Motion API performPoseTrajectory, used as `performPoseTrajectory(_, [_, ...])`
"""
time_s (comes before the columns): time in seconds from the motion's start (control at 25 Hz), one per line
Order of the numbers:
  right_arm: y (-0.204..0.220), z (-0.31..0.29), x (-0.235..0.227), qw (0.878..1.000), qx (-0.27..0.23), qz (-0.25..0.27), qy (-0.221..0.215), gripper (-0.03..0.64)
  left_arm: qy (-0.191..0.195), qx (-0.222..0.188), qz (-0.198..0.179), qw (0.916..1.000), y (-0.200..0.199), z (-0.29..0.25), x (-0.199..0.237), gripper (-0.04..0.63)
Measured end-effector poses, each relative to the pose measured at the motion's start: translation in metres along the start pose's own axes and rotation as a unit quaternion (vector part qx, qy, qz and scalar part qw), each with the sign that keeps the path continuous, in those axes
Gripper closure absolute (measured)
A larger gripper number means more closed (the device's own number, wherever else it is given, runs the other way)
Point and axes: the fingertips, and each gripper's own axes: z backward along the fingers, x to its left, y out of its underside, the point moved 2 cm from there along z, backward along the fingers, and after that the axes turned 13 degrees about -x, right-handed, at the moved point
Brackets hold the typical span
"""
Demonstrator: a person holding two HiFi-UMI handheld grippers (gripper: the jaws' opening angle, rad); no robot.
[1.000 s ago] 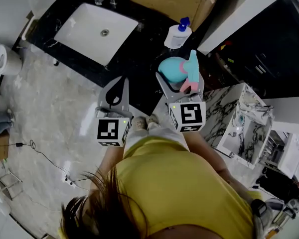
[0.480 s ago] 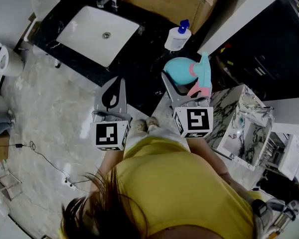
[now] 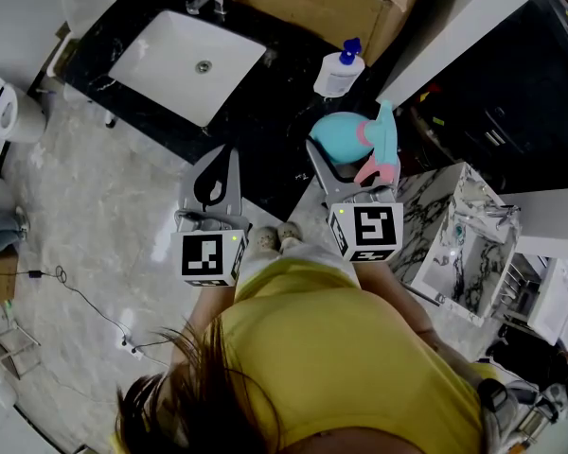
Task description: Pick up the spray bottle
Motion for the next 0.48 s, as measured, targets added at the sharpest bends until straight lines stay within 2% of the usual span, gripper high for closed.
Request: performPoseTrajectory(0.48, [0.0072,-0.0062,-0.0018,1.000,0.007,-0.003,-0.009,0.222,-0.001,0.005,0.000,1.0000,0.0055,-0.0054,0.0002,0.595])
